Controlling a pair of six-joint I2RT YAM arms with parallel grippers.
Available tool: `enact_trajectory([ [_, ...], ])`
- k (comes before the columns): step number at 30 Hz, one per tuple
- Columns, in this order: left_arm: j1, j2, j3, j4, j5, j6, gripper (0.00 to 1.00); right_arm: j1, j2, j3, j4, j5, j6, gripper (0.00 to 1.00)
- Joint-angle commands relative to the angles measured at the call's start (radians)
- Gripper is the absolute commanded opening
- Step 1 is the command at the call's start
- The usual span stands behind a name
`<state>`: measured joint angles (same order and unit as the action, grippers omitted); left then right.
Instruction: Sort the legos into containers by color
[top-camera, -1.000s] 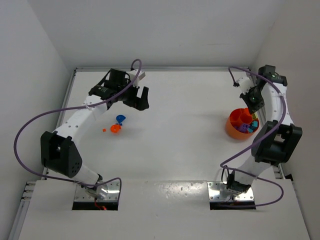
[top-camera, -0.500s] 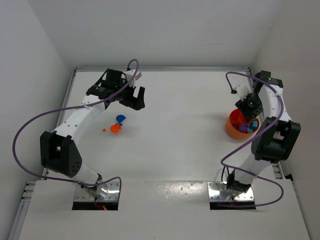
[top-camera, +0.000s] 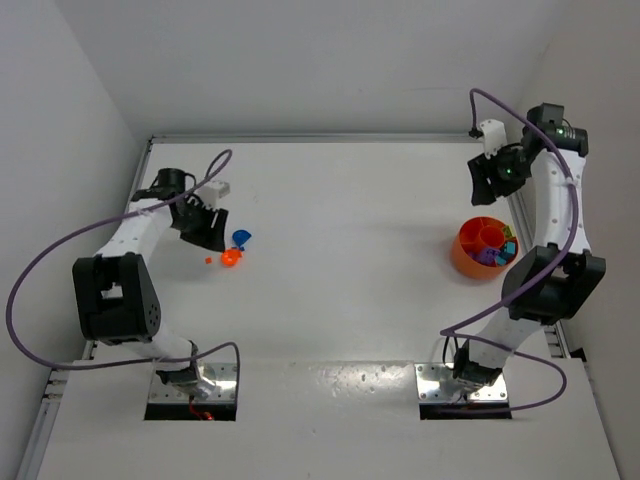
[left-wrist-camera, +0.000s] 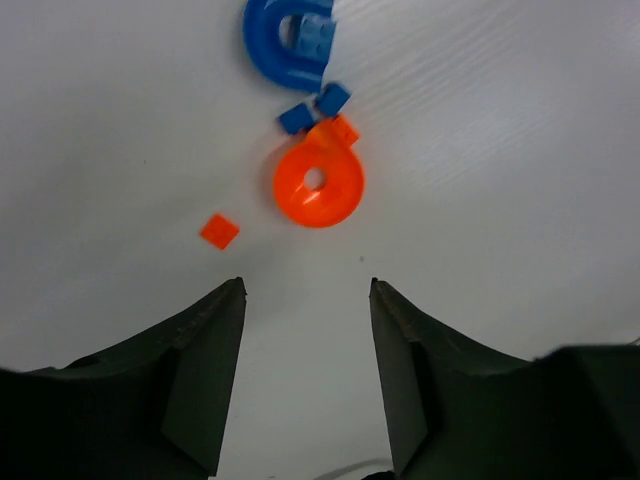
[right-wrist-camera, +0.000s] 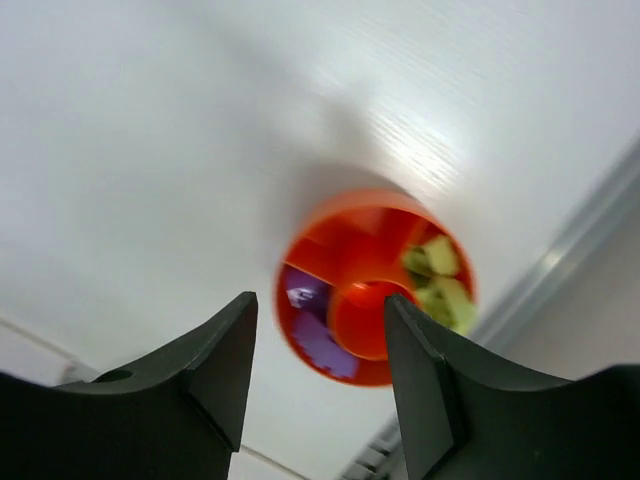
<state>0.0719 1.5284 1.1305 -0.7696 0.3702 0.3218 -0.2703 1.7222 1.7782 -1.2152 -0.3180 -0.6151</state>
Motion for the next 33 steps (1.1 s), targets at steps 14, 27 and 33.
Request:
enact_trajectory([
  [14,0.224,0.403,0.201,-0.220,0.340,0.240,0.50,0.033,-0.098,-0.203,-0.006,-0.268,0.098,0.54],
  [27,0.172,0.487,0.201,-0.151,0.349,0.186,0.49,0.033,-0.107,-0.221,-0.006,-0.277,0.098,0.52],
  [33,0.138,0.519,0.201,-0.129,0.358,0.186,0.36,0.033,-0.107,-0.230,-0.015,-0.286,0.098,0.51],
])
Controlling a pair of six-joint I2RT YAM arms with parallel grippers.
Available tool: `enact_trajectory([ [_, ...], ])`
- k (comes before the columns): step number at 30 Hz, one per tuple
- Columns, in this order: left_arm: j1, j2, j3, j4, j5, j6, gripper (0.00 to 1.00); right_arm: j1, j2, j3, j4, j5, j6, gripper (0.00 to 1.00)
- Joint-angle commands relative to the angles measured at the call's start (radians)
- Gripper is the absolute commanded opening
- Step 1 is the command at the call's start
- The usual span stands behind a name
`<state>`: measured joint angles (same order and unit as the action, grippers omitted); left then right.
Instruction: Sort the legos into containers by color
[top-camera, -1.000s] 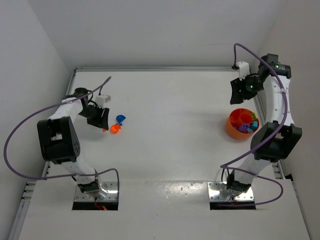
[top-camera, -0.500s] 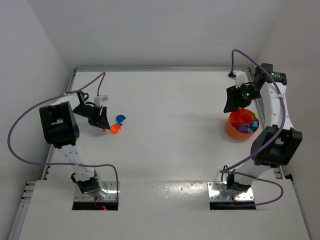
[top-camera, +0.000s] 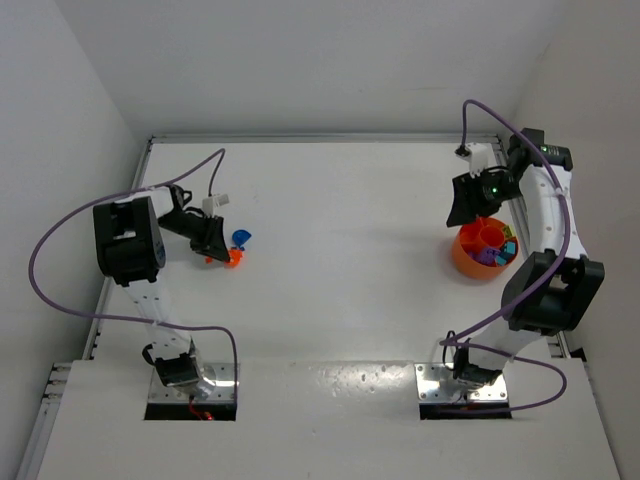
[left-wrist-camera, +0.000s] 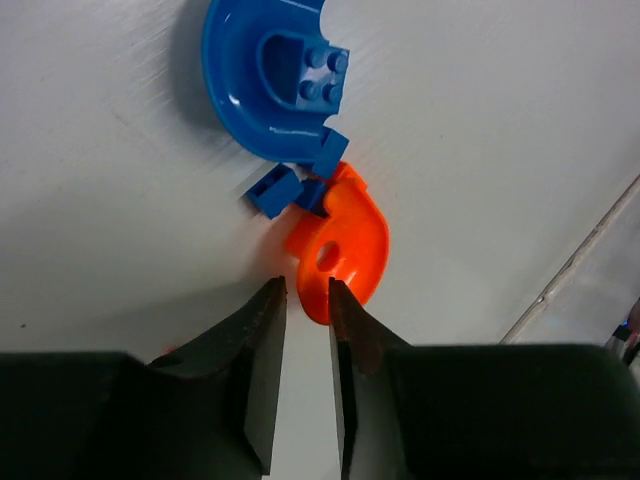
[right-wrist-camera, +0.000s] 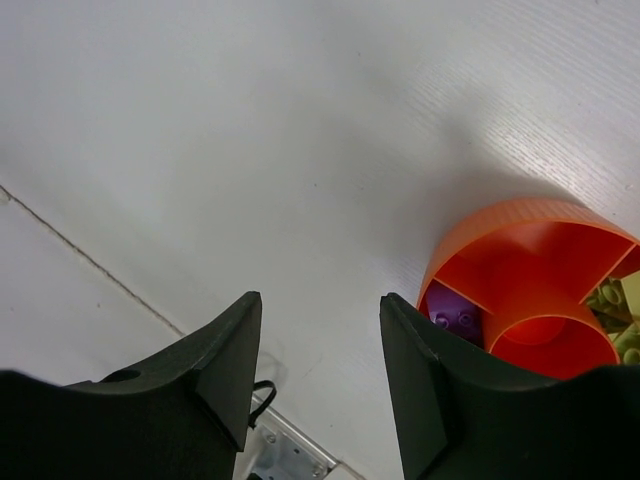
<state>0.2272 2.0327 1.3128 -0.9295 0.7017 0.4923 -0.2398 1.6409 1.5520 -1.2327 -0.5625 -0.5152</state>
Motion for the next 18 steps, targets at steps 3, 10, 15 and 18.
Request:
enact_trajectory([
  [3,-0.026,0.015,0.019,0.031,0.036,0.015,0.18,0.011,-0.026,-0.024,0.002,-0.092,0.020,0.50],
  [10,-0.037,-0.184,0.019,-0.034,0.111,0.054,0.06,0.043,-0.026,-0.148,0.086,-0.436,0.148,0.52],
  [15,-0.173,-0.377,0.039,0.032,0.134,-0.119,0.00,0.160,-0.016,-0.276,0.393,-0.593,0.473,0.54],
  [18,-0.317,-0.501,0.007,0.261,0.008,-0.377,0.00,0.259,0.011,-0.242,0.417,-0.593,0.474,0.54],
])
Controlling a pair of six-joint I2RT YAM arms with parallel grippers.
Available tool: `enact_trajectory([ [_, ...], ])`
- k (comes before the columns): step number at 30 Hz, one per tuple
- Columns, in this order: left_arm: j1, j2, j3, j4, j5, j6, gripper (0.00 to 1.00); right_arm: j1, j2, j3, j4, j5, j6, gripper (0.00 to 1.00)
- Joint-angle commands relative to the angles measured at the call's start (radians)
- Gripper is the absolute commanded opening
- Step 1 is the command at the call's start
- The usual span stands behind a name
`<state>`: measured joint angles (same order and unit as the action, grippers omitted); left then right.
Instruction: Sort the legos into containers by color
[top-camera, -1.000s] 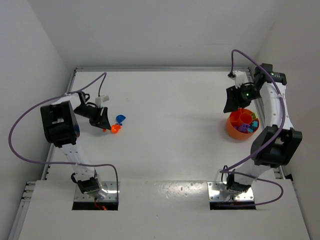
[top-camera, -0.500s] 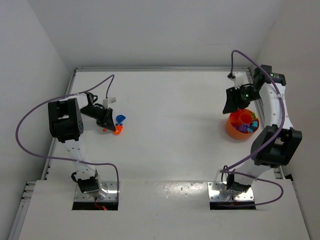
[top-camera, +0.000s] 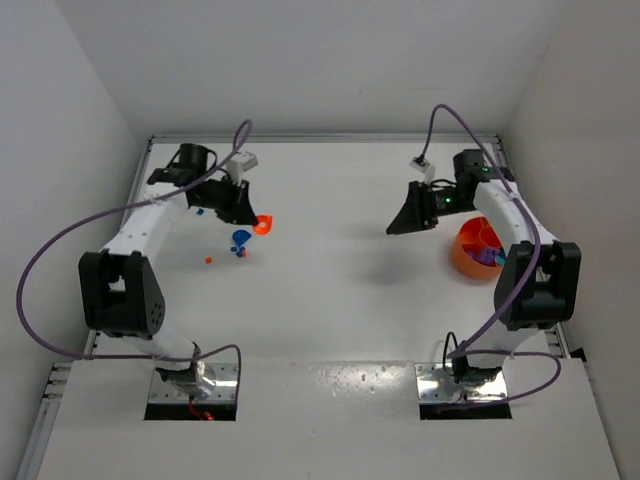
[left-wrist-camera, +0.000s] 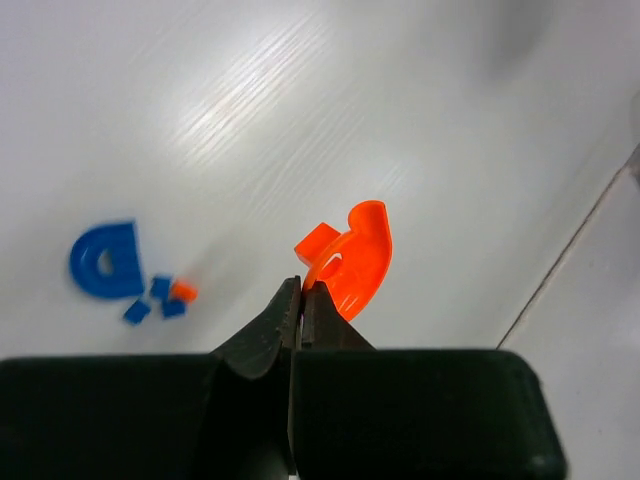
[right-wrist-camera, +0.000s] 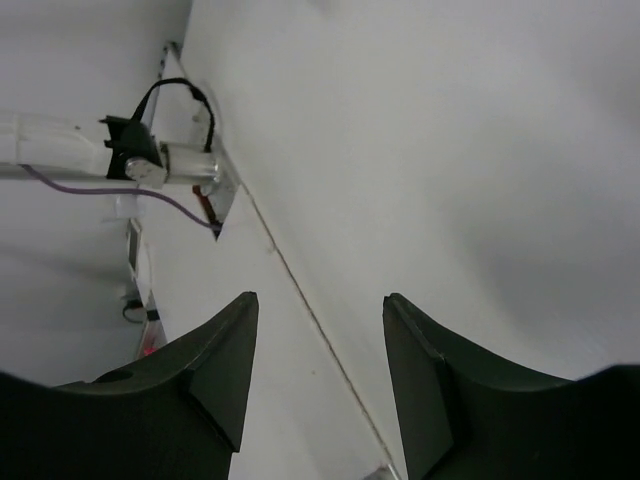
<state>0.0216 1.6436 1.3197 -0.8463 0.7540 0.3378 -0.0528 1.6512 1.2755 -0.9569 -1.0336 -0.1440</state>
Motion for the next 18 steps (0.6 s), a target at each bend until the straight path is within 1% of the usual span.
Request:
enact_trajectory([
  [1,-0.145,-0.137,-0.010,0.222,-0.079,-0.332,0.00,0.097,0.016,0.048,0.177,-0.112,0.118,0.54],
  [2,-0.211,-0.155,-0.019,0.260,-0.103,-0.377,0.00,0.140,0.025,0.061,0.205,-0.103,0.144,0.54],
  [4,-0.267,-0.183,-0.028,0.323,-0.157,-0.465,0.00,0.180,0.047,0.111,0.251,-0.103,0.217,0.54],
  [5,-0.291,-0.183,-0.028,0.367,-0.172,-0.555,0.00,0.200,0.064,0.128,0.285,-0.092,0.237,0.54],
  [7,-0.347,-0.162,0.012,0.382,-0.217,-0.647,0.00,0.249,0.116,0.166,0.323,-0.082,0.293,0.54],
  [8,-0.363,-0.137,0.028,0.382,-0.244,-0.730,0.00,0.261,0.134,0.183,0.333,-0.082,0.293,0.54],
  [9,-0.396,-0.137,0.041,0.382,-0.275,-0.755,0.00,0.287,0.151,0.226,0.333,-0.082,0.302,0.54],
  [10,-0.408,-0.127,0.061,0.382,-0.335,-0.770,0.00,0.300,0.176,0.248,0.333,-0.065,0.302,0.55],
  [12,-0.433,-0.104,0.079,0.368,-0.379,-0.818,0.00,0.341,0.191,0.304,0.323,-0.021,0.302,0.56],
  [13,-0.433,-0.103,0.088,0.368,-0.390,-0.830,0.00,0.355,0.191,0.321,0.323,-0.005,0.291,0.58],
  [16,-0.433,-0.076,0.088,0.368,-0.390,-0.862,0.00,0.398,0.216,0.363,0.314,0.053,0.282,0.58],
  [18,-0.433,-0.076,0.088,0.368,-0.368,-0.873,0.00,0.407,0.226,0.375,0.314,0.079,0.282,0.59],
])
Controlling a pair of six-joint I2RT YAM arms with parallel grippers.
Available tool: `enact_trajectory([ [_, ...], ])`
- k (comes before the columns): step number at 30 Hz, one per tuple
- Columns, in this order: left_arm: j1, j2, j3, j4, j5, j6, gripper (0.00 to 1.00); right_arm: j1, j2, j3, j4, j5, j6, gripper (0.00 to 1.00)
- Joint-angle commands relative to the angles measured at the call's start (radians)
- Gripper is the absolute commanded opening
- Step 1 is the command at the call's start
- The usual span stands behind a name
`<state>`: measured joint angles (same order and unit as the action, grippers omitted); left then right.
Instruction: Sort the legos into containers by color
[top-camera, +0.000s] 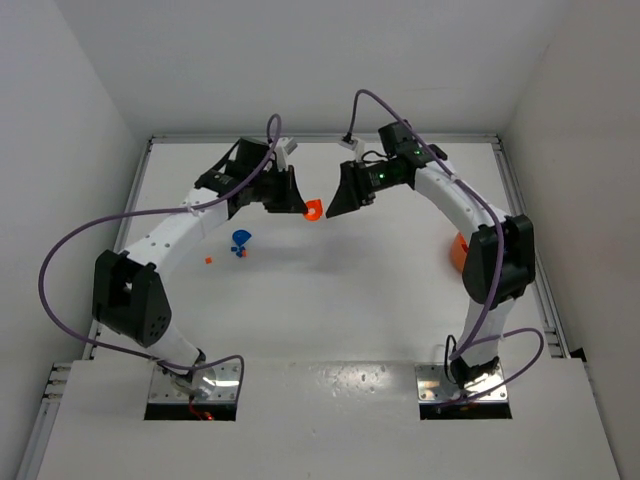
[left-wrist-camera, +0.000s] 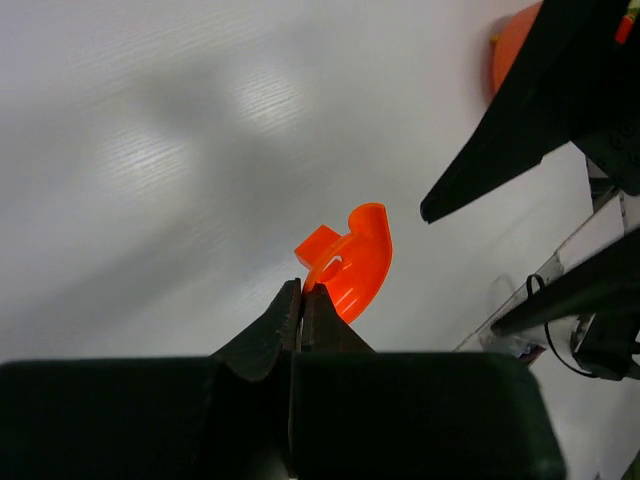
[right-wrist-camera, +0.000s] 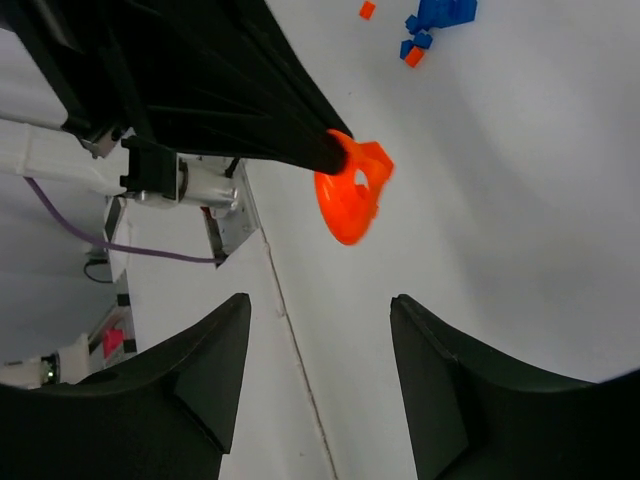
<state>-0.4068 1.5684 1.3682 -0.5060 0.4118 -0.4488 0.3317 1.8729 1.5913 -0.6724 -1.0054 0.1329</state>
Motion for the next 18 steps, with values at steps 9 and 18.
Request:
enact_trajectory([
  [9,-0.004,-0.001,0.040,0.037,0.071,-0.106,0.00,0.086,0.092,0.133,0.020,0.123,0.005,0.59],
  [18,-0.004,-0.024,-0.006,0.075,0.128,-0.087,0.00,0.104,0.111,0.165,0.020,0.142,0.005,0.12],
])
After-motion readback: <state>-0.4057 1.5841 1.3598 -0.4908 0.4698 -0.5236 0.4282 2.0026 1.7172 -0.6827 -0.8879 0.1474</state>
